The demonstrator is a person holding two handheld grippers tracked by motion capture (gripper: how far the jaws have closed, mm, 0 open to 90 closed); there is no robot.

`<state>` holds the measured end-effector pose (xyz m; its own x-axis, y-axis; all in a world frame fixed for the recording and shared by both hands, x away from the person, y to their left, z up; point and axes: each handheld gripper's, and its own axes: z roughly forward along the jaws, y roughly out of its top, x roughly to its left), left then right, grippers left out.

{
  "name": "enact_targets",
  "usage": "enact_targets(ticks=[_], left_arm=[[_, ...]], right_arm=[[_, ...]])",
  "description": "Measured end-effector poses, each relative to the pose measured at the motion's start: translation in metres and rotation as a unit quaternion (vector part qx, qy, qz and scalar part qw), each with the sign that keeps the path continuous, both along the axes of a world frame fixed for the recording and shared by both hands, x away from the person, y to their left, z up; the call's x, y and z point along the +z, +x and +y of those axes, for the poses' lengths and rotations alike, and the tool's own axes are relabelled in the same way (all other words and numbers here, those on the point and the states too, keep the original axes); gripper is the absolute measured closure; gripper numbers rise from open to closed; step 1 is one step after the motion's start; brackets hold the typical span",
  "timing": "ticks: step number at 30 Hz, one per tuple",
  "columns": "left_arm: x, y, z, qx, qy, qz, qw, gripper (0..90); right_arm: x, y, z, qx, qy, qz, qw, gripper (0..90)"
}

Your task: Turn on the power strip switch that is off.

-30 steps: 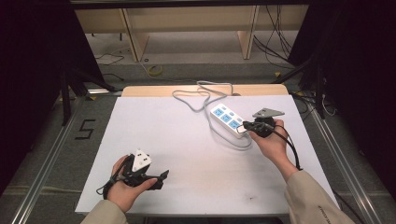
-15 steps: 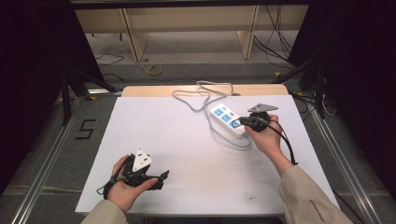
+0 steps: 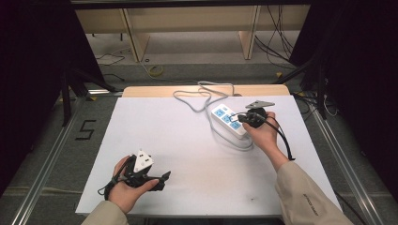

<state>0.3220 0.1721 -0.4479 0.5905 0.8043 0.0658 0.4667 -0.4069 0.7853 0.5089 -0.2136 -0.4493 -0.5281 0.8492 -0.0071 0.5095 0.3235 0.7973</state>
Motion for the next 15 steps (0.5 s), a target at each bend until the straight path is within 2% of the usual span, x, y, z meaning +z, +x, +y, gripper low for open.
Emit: enact_targets(ticks=[15], left_arm=[[0.000, 0.000, -0.001, -0.001, -0.001, 0.001, 1.0000, 10.5]], right_arm=[[-0.001, 0.015, 0.005, -0.007, 0.000, 0.012, 0.9999, 90.0]])
